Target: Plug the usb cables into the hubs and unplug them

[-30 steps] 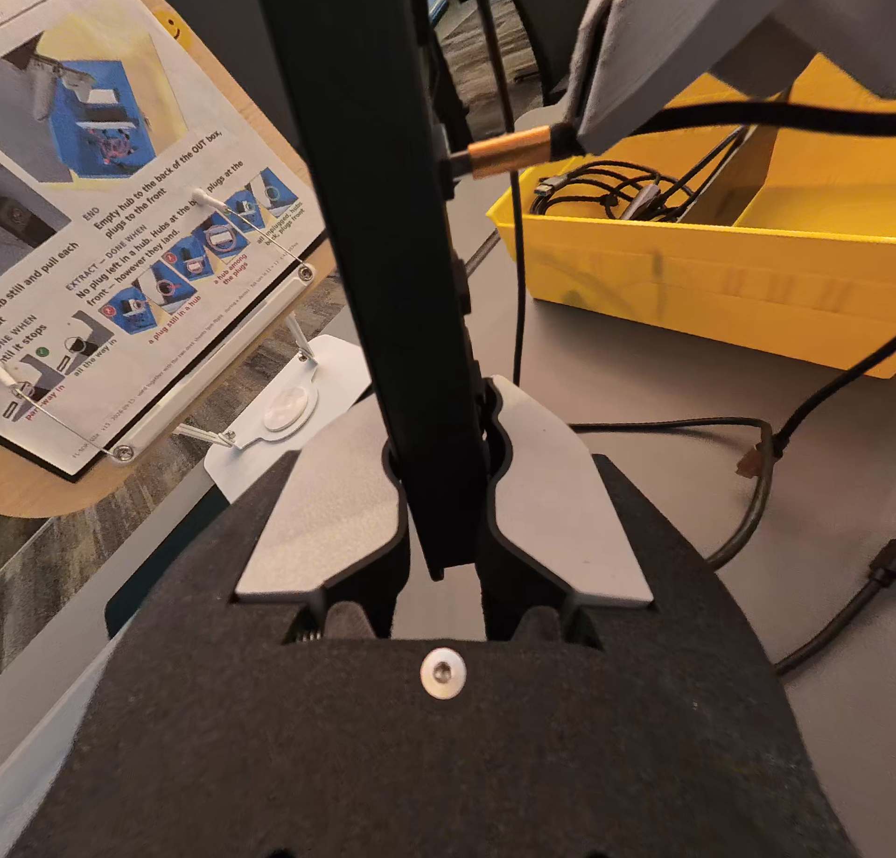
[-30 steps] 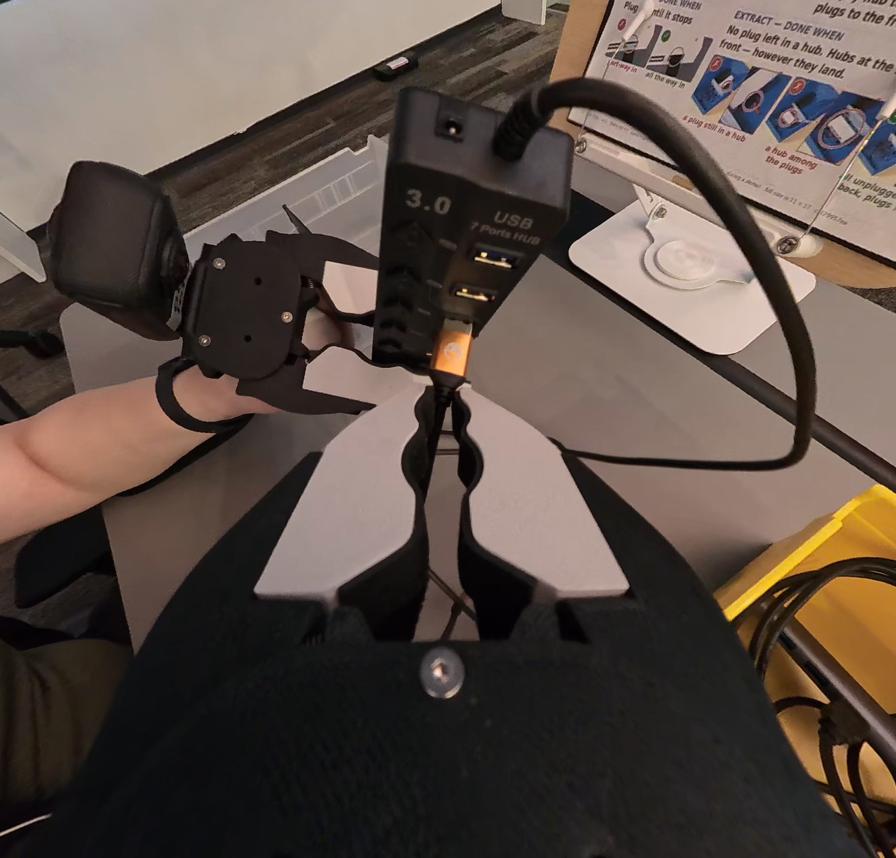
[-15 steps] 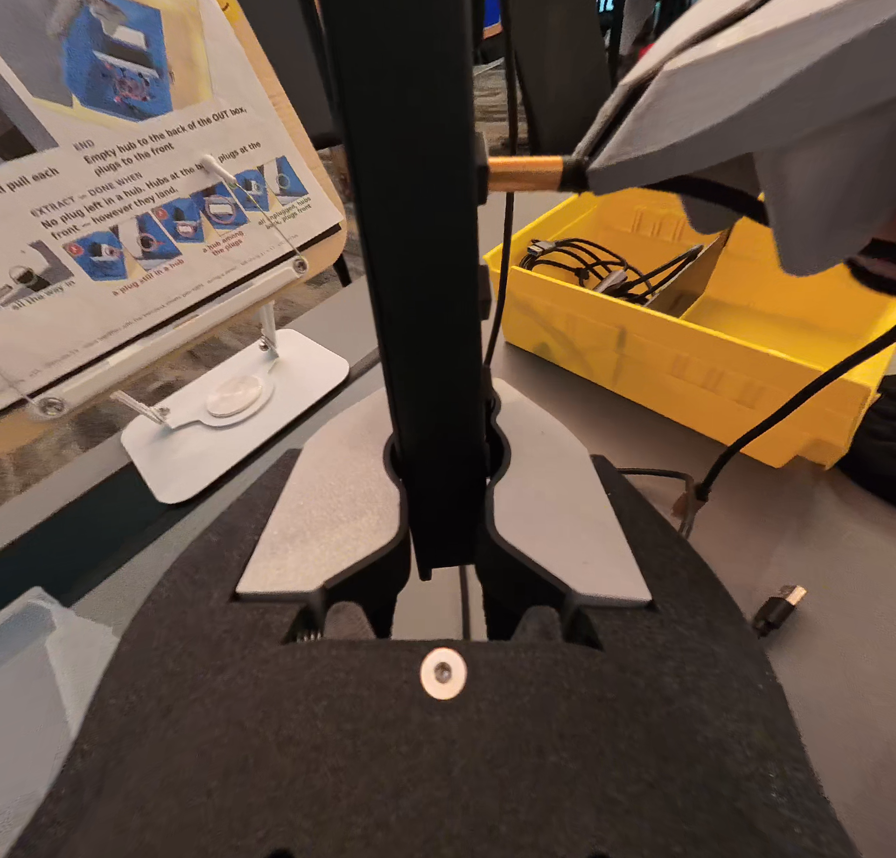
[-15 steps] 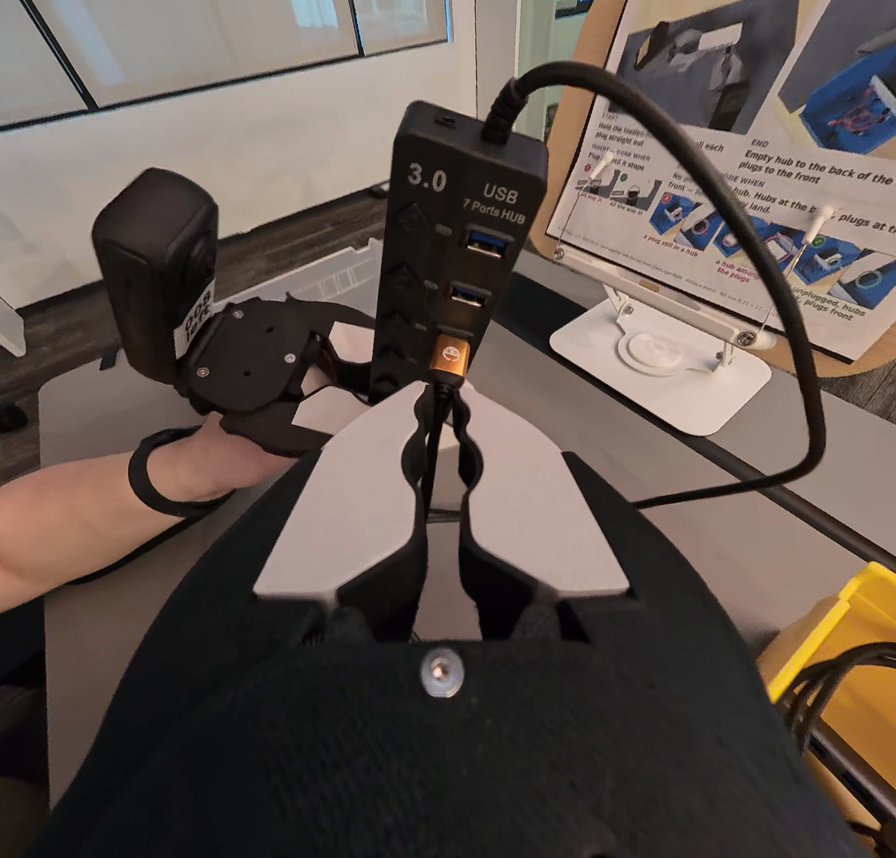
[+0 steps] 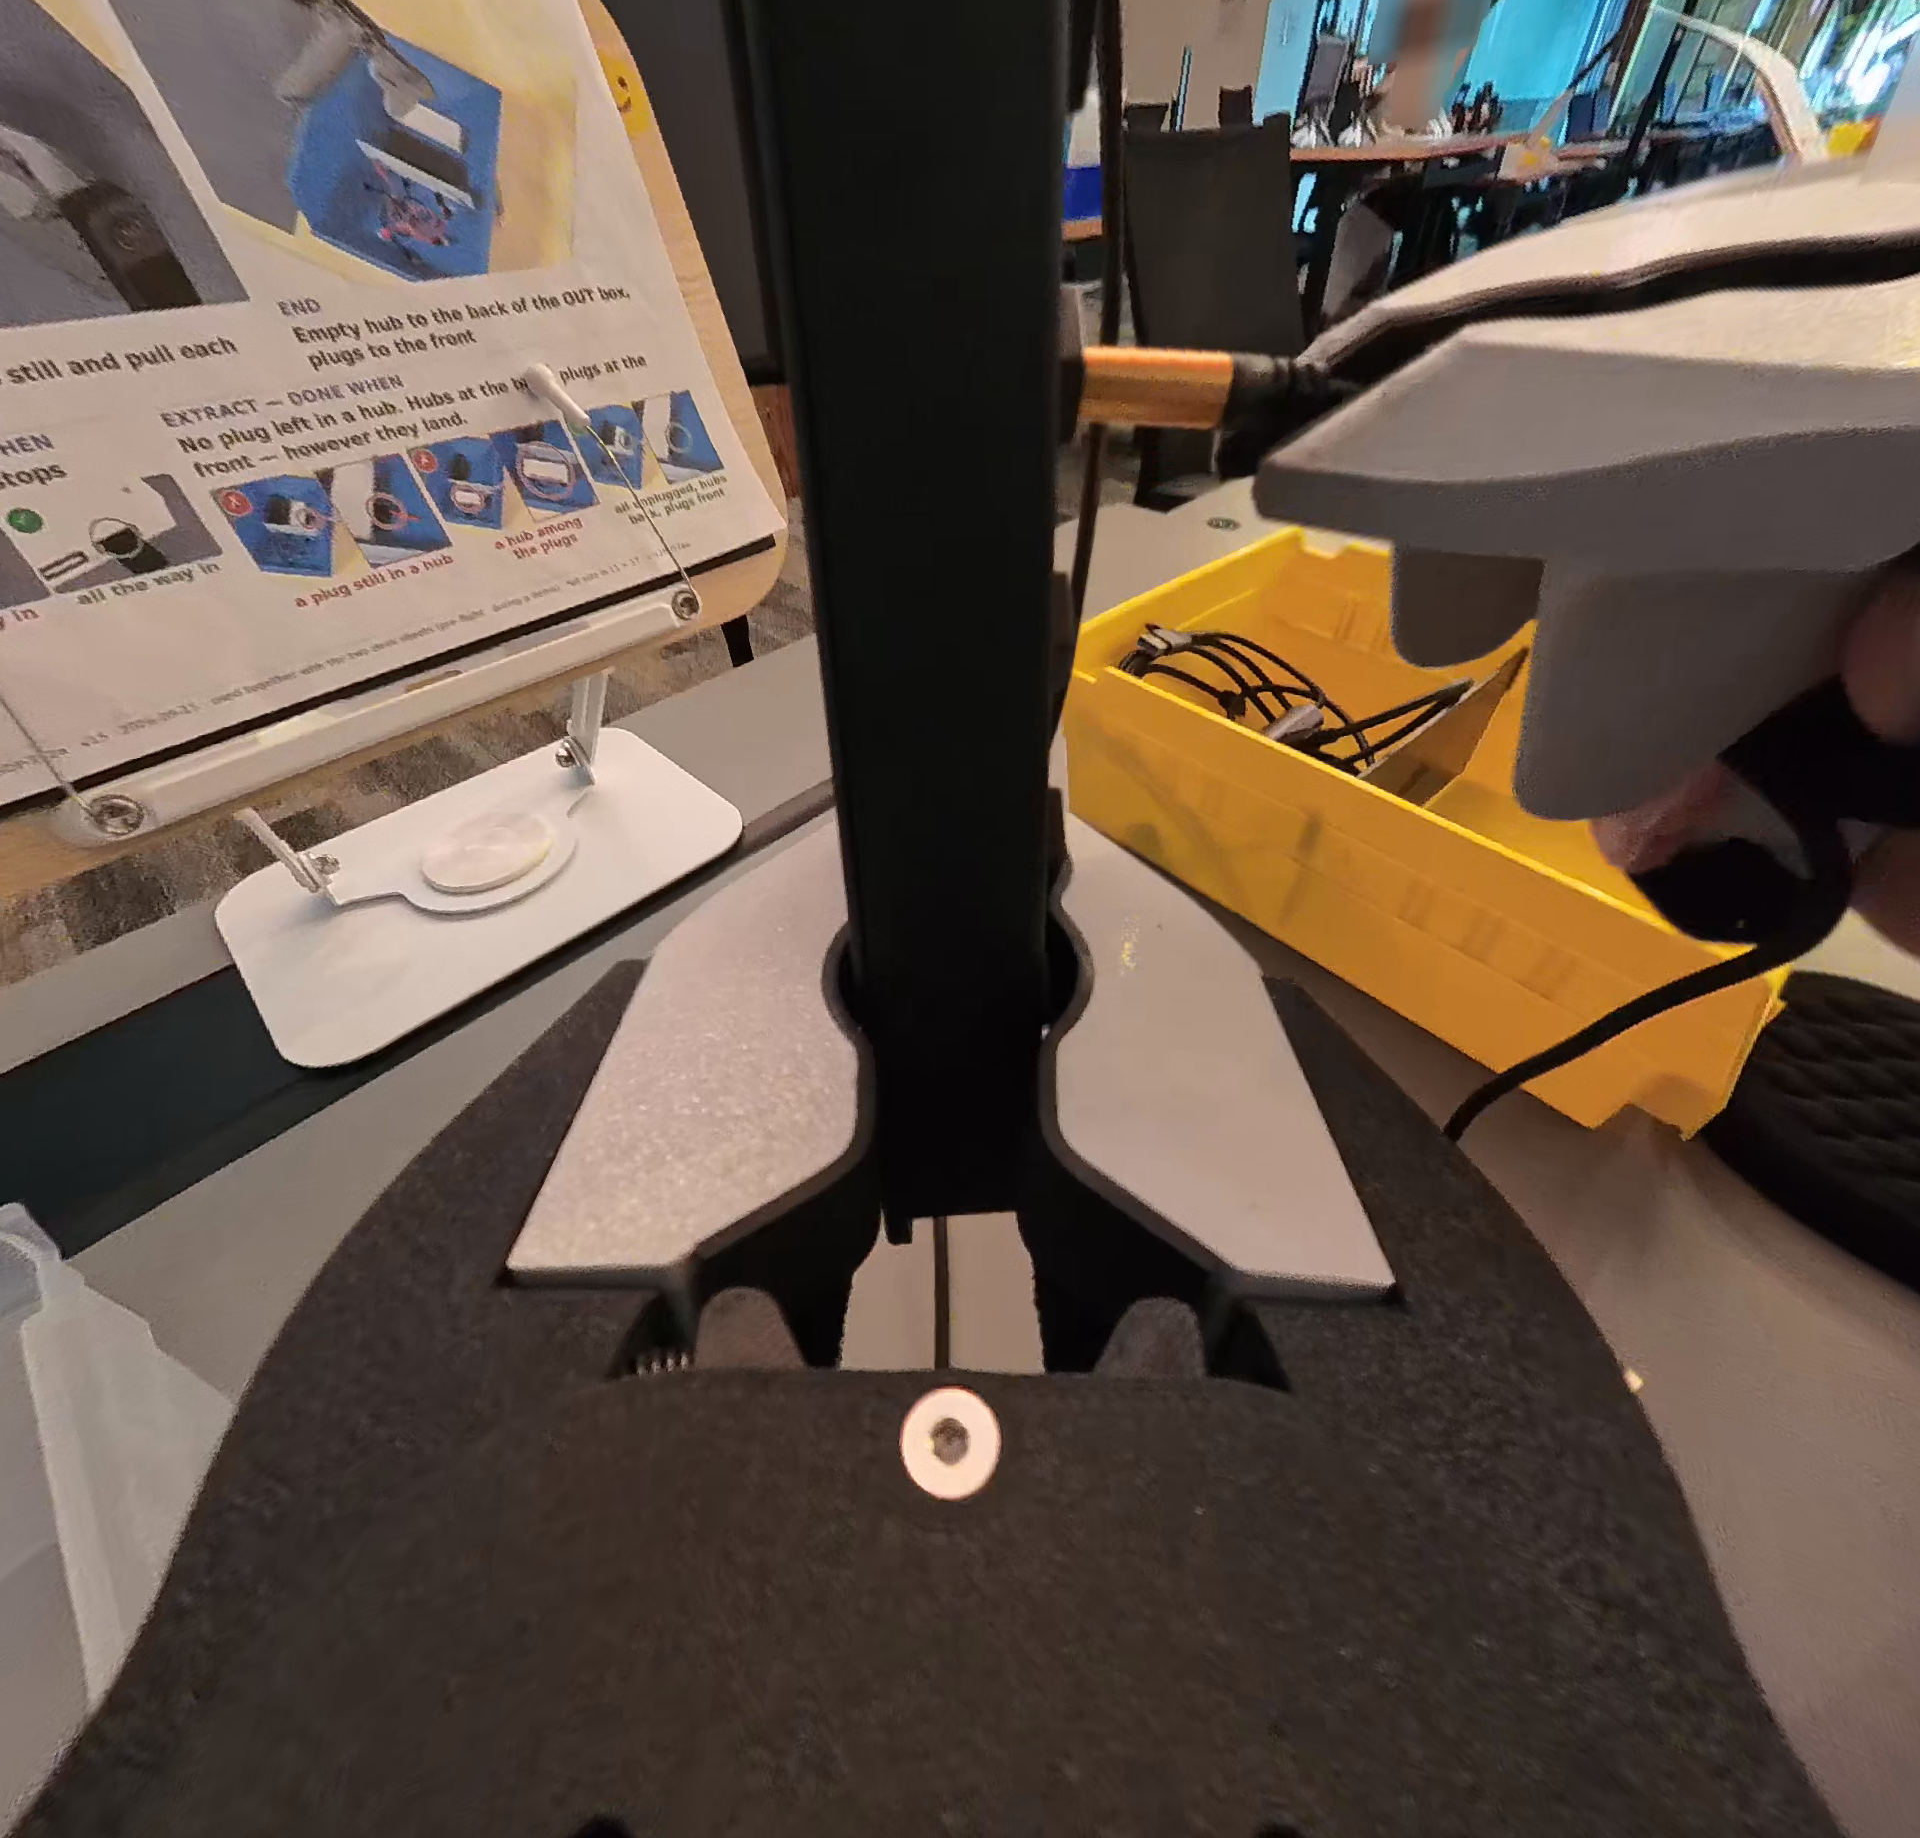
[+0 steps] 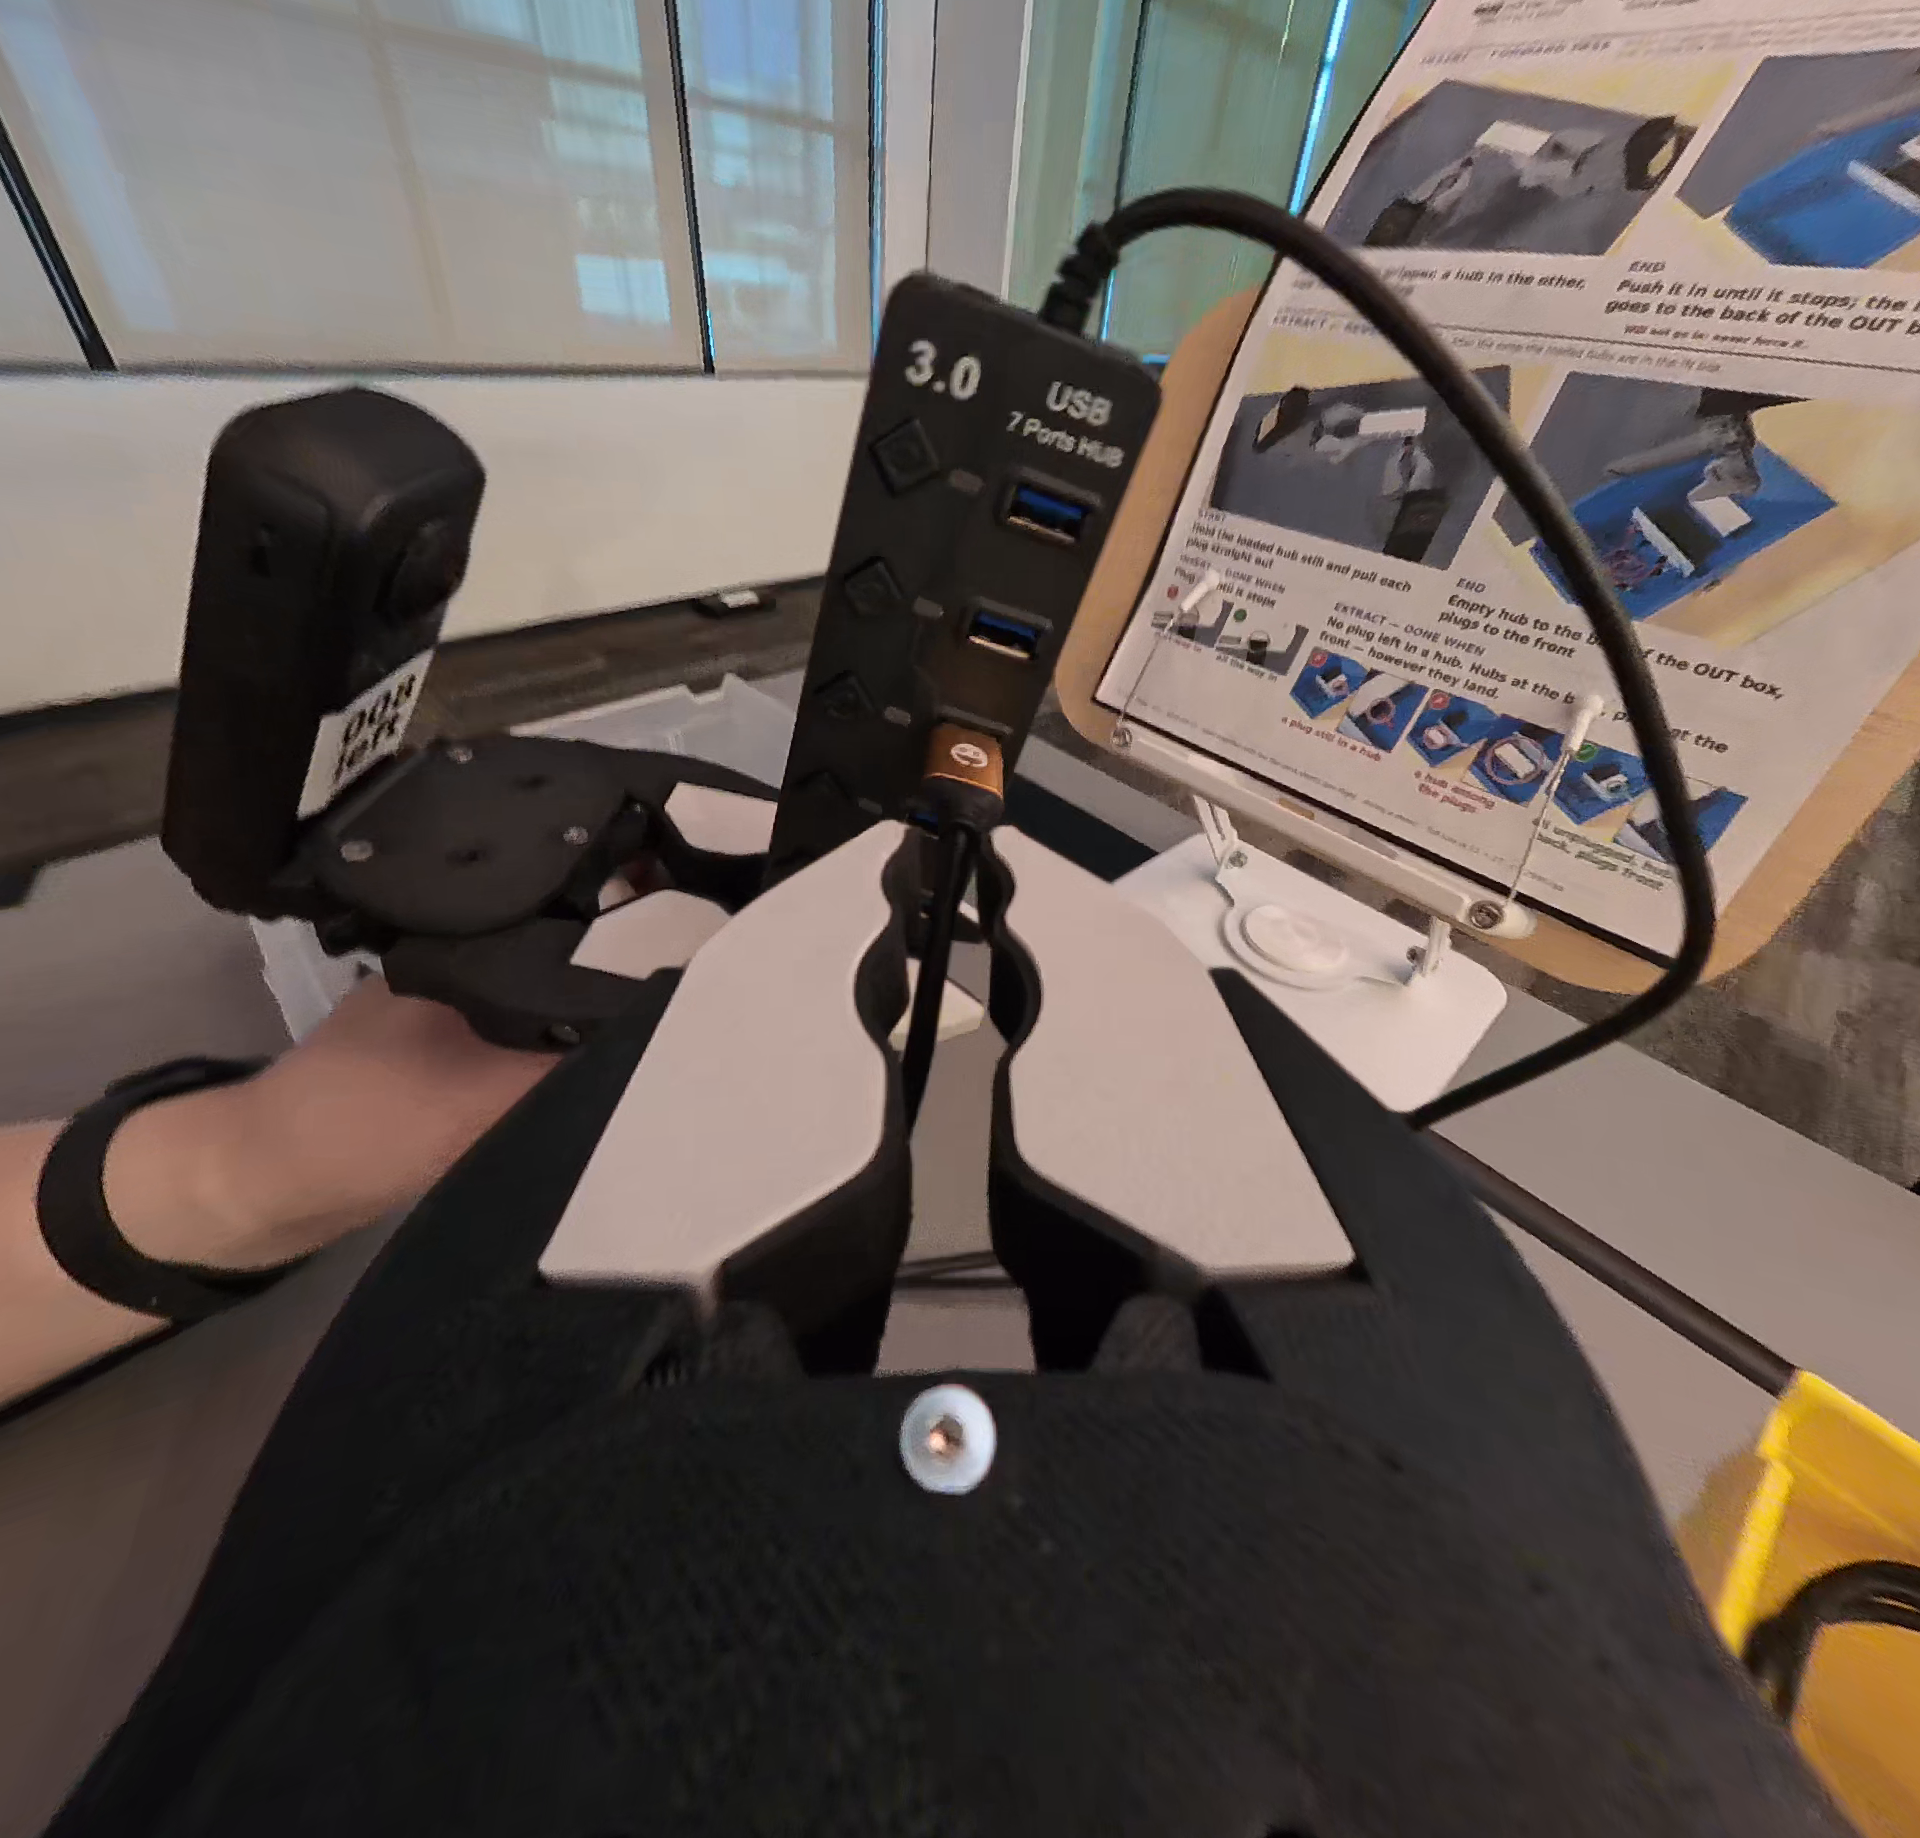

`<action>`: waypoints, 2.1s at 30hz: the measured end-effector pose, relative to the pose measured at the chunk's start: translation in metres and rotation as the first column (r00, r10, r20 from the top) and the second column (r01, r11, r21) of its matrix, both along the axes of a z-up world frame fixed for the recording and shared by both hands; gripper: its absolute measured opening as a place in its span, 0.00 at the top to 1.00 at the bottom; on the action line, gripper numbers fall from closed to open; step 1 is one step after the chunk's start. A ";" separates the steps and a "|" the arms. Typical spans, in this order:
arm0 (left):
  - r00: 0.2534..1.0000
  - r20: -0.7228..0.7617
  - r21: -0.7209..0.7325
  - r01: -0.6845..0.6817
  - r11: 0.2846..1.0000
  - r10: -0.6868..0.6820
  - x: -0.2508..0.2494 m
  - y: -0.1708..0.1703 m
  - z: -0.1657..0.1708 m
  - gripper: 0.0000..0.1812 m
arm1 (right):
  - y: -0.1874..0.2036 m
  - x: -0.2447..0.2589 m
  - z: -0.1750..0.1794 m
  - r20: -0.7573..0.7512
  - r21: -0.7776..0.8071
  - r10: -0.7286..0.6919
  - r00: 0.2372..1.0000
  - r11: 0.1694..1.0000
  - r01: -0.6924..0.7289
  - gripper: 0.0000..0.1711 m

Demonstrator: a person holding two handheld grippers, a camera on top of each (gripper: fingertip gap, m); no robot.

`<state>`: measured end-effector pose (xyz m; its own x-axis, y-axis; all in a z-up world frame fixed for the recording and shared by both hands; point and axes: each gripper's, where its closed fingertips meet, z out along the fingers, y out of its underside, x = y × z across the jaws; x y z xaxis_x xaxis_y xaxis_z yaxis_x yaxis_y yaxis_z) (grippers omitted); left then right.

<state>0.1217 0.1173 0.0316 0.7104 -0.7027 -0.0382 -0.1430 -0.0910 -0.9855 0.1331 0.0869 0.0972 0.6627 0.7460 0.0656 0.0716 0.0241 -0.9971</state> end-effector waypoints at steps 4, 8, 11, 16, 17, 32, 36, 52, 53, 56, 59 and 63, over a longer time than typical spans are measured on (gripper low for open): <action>1.000 0.025 0.022 -0.008 1.000 0.008 0.002 -0.003 0.005 0.86 | -0.002 0.000 0.006 -0.117 -0.029 0.025 0.993 0.999 -0.028 0.96; 1.000 -0.005 0.039 0.005 0.999 -0.005 0.006 -0.006 0.004 0.85 | -0.003 0.003 0.008 -0.172 -0.042 0.037 0.984 0.998 -0.045 0.96; 0.998 -0.069 0.058 0.007 0.998 -0.003 0.005 -0.005 0.001 0.85 | -0.002 0.005 0.005 -0.111 -0.032 0.025 0.994 0.999 -0.028 0.96; 0.996 -0.079 0.073 0.053 0.996 -0.047 0.008 -0.007 0.000 0.84 | -0.004 0.005 0.005 -0.054 -0.006 -0.004 0.999 1.000 0.004 0.96; 0.995 -0.088 0.083 0.047 0.995 -0.039 0.007 -0.006 -0.001 0.84 | -0.004 0.004 0.004 -0.062 -0.013 -0.001 0.998 1.000 0.000 0.96; 0.999 0.016 0.013 0.051 0.999 -0.052 0.006 -0.005 0.000 0.85 | -0.002 0.000 0.005 -0.182 -0.047 0.039 0.982 0.998 -0.048 0.95; 0.998 -0.027 0.043 0.055 0.998 -0.054 0.007 -0.006 -0.001 0.85 | -0.002 0.002 0.005 -0.182 -0.059 0.037 0.983 0.997 -0.049 0.96; 0.989 -0.141 0.105 0.053 0.993 -0.038 0.006 -0.006 -0.004 0.84 | -0.003 0.003 0.003 -0.127 -0.067 0.049 0.991 0.996 -0.058 0.96; 0.990 -0.134 0.104 0.051 0.993 -0.037 0.006 -0.006 -0.003 0.84 | -0.003 0.003 0.003 -0.129 -0.068 0.052 0.990 0.996 -0.061 0.96; 0.996 -0.058 0.058 0.070 0.996 -0.066 0.004 -0.005 0.001 0.85 | -0.004 0.001 0.004 -0.139 -0.075 0.072 0.988 0.994 -0.083 0.96; 0.994 -0.013 0.004 0.109 0.994 -0.109 0.004 -0.006 0.000 0.85 | -0.007 -0.002 0.005 -0.127 -0.077 0.100 0.987 0.991 -0.110 0.92; 0.983 0.021 -0.027 0.183 0.983 -0.182 0.003 -0.009 0.002 0.85 | -0.017 0.008 0.024 -0.072 -0.012 0.117 0.990 0.993 -0.119 0.85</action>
<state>0.1249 0.1087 0.0331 0.5704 -0.8214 -0.0040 -0.1416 -0.0935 -0.9855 0.1407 0.0697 0.1211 0.5726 0.8198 0.0092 -0.0017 0.0124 -0.9999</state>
